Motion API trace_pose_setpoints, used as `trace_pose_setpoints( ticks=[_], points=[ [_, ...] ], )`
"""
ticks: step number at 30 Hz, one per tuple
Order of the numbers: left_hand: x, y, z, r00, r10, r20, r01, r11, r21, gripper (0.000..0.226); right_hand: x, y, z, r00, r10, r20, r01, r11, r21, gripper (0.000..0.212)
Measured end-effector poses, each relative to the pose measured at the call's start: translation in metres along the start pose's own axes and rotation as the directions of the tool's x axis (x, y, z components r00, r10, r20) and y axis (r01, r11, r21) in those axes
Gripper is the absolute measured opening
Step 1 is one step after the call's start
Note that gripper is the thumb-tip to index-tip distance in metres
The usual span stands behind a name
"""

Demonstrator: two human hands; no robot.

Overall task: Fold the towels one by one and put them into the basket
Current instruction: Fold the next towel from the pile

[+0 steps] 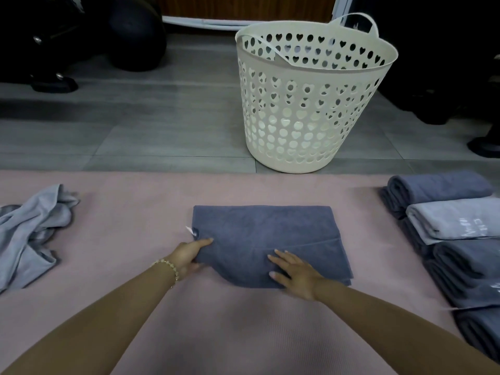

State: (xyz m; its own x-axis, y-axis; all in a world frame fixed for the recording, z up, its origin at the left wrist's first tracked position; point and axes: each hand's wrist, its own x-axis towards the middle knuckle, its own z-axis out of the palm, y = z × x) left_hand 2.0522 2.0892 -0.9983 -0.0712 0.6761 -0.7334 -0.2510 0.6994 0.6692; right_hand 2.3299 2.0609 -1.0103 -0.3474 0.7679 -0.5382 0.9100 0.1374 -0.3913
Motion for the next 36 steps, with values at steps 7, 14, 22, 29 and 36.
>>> trace_pose_setpoints(
  ticks=[7,14,22,29,36],
  points=[
    [-0.031,0.008,0.133,0.907,0.274,0.320,-0.320,0.942,0.100,0.077,-0.001,0.040,-0.049,0.930,0.364,-0.051,-0.111,0.411,0.905,0.054],
    [-0.021,-0.035,0.196,0.870,0.299,0.393,-0.450,0.806,0.385,0.051,0.003,0.086,-0.041,0.920,0.351,0.173,-0.184,-0.001,0.983,0.065],
    [0.028,-0.053,0.155,0.754,0.510,0.414,-0.540,0.123,0.832,0.081,0.010,0.068,-0.032,0.781,0.464,-0.417,0.082,0.586,0.806,0.011],
    [0.039,-0.069,0.170,0.740,0.376,0.557,-0.526,-0.191,0.828,0.110,-0.008,0.111,-0.022,0.720,0.498,-0.483,0.089,0.624,0.776,0.011],
    [0.043,-0.075,0.188,0.740,0.362,0.567,-0.501,-0.267,0.823,0.086,-0.016,0.124,-0.021,0.691,0.594,-0.412,-0.070,0.622,0.780,0.021]
  ],
)
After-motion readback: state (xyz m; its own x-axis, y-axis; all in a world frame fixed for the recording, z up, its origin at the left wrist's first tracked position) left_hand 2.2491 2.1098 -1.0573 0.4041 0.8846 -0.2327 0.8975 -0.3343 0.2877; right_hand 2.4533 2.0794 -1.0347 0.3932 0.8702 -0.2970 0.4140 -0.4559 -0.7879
